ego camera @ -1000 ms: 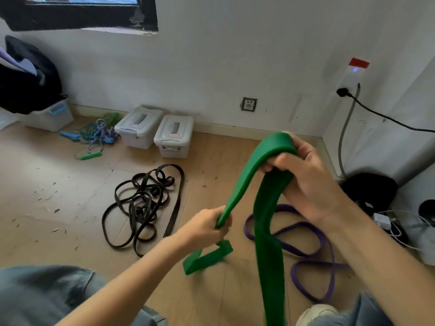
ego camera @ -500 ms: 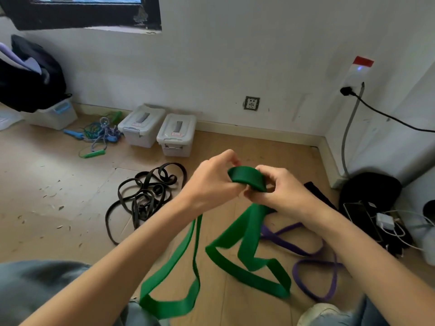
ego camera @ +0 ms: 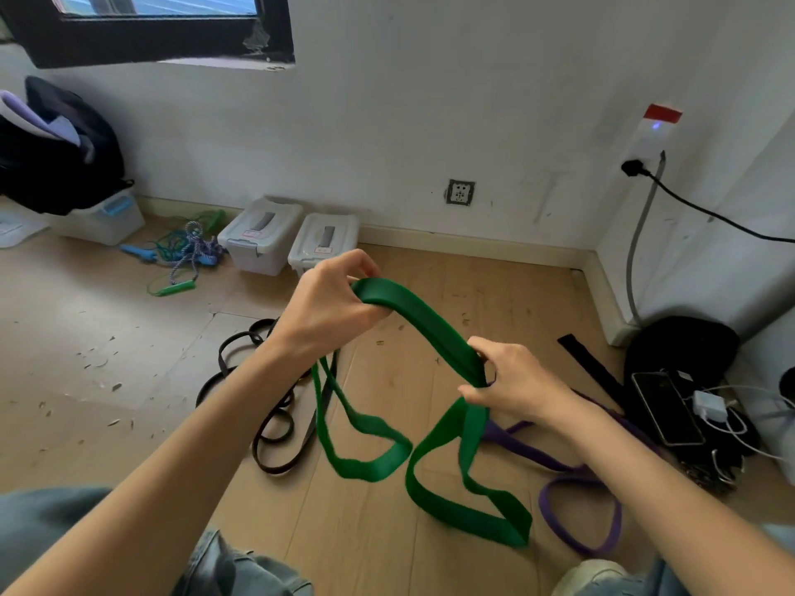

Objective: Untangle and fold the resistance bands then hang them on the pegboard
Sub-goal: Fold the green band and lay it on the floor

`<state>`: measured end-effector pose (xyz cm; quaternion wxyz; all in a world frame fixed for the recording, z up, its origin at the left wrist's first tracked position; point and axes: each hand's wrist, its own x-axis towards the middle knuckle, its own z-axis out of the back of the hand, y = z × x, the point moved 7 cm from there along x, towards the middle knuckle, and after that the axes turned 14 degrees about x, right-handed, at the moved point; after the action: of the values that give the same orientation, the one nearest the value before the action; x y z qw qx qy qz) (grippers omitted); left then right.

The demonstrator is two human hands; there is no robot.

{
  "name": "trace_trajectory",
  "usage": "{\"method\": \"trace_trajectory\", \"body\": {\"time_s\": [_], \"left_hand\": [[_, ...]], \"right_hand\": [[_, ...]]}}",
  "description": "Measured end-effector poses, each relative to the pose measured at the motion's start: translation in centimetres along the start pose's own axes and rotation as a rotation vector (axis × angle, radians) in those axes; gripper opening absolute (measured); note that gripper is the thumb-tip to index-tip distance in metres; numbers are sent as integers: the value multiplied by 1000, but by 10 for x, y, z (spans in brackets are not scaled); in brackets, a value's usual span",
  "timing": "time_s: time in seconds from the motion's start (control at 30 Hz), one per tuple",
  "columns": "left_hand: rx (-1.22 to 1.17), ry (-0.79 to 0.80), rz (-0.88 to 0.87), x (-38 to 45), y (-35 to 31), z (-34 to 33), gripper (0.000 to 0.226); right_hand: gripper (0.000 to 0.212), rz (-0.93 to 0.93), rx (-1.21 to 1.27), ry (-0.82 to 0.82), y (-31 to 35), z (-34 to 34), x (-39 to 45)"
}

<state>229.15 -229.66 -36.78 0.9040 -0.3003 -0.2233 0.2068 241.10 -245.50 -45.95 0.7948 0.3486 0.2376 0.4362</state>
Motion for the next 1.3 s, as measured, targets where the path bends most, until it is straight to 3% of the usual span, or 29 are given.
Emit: {"method": "trace_trajectory", "body": {"time_s": [0.13, 0.27, 0.33, 0.43, 0.57, 0.73, 0.87, 1.1, 1.3], "left_hand": [[-64, 111, 3, 0, 11, -4, 10], [-16, 266, 59, -1, 31, -16, 21], [-26, 377, 77, -4, 35, -26, 20], [-145, 436, 37, -11, 22, -41, 20], [-251, 288, -37, -13, 3, -45, 28], [-200, 181, -164, -2, -8, -33, 27], [-216, 158, -134, 2, -1, -34, 25], [-366, 162, -116, 5, 1, -25, 25], [-346, 268, -158, -1, -4, -39, 35]], "right_hand": [[17, 97, -149, -192, 19, 19, -1], [18, 227, 90, -523, 58, 73, -9], [18, 304, 76, -611, 80, 89, -15], [22, 269, -57, -488, 88, 65, -13], [26, 299, -32, -396, 85, 44, -8], [27, 90, -57, -67, 56, 12, 5], [20, 151, -56, -135, 59, 19, 5], [41, 237, -4, -238, 84, 56, -2], [38, 279, 171, -202, 96, 58, -6]]}}
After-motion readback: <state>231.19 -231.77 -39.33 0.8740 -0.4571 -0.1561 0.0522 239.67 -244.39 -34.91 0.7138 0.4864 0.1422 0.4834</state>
